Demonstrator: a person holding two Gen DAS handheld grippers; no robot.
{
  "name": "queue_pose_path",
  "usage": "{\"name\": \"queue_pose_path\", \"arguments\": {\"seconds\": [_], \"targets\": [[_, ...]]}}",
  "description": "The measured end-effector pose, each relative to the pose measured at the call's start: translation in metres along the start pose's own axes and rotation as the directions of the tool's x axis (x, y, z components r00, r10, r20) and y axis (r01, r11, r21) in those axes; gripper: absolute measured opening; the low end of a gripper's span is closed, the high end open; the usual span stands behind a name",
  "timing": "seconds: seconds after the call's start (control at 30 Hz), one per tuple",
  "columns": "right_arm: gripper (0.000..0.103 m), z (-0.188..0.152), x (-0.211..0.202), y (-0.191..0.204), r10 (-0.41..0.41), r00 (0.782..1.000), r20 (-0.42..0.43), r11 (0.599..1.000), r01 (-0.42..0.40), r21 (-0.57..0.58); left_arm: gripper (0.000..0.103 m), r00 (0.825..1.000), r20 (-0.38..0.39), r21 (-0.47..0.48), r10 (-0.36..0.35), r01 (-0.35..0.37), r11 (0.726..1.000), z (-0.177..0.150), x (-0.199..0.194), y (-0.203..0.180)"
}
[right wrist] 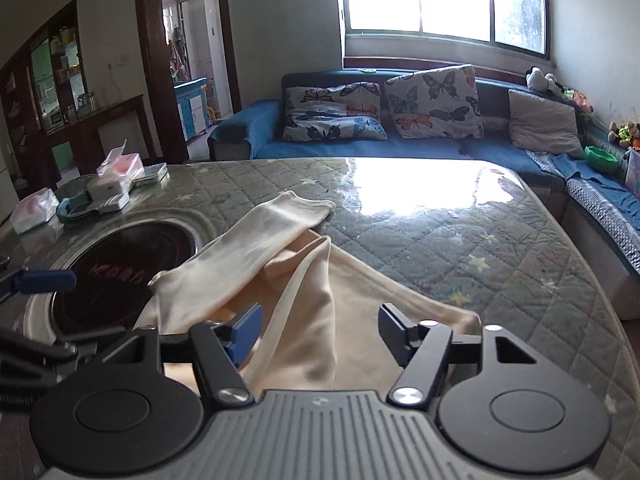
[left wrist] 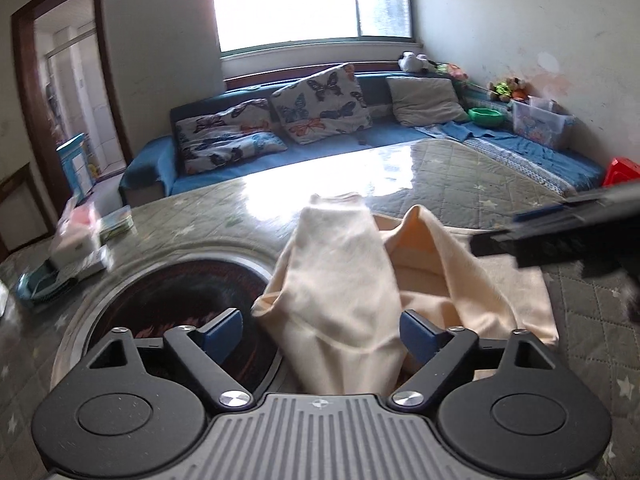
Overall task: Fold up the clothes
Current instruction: 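Grasp the sweatshirt edge with the right tool while the left tool grasps another edge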
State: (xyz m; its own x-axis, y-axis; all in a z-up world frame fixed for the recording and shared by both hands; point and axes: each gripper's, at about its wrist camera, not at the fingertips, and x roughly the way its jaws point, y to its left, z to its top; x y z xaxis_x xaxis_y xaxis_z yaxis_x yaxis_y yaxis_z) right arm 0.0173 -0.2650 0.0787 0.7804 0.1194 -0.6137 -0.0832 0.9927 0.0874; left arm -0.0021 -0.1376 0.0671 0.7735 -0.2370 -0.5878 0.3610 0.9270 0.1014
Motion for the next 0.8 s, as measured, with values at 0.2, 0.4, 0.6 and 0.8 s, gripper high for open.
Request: {"name": "queue_pose_path", "arguments": {"seconds": [0.2,0.4,0.6,0.8], "targets": [[0.051,0.026,0.043,-0.006,0.028,0.999,-0.042,1.0,-0.028,-0.005,0.073,0.998,-0.005,0.053,-0.055,0.055,0.997,0.017,0.029,-0.018],[0.032,0.032,0.078,-0.005,0.05,0.992,-0.112,0.998,-0.054,-0.038,0.062,0.996,-0.048,0.078,-0.077,0.08,0.994,0.022,0.06,-0.026],[0.007,0.027,0.087,-0.007,0.043,0.991,-0.126,0.997,-0.051,-0.057,0.026,0.994,-0.09,0.095,-0.064,0.072,0.993,0.023,0.087,-0.028],[0.003,0.023,0.058,-0.017,-0.001,0.999,-0.053,0.999,-0.002,-0.048,0.005,0.996,-0.08,0.03,-0.035,0.037,0.999,0.022,0.084,-0.007]]}}
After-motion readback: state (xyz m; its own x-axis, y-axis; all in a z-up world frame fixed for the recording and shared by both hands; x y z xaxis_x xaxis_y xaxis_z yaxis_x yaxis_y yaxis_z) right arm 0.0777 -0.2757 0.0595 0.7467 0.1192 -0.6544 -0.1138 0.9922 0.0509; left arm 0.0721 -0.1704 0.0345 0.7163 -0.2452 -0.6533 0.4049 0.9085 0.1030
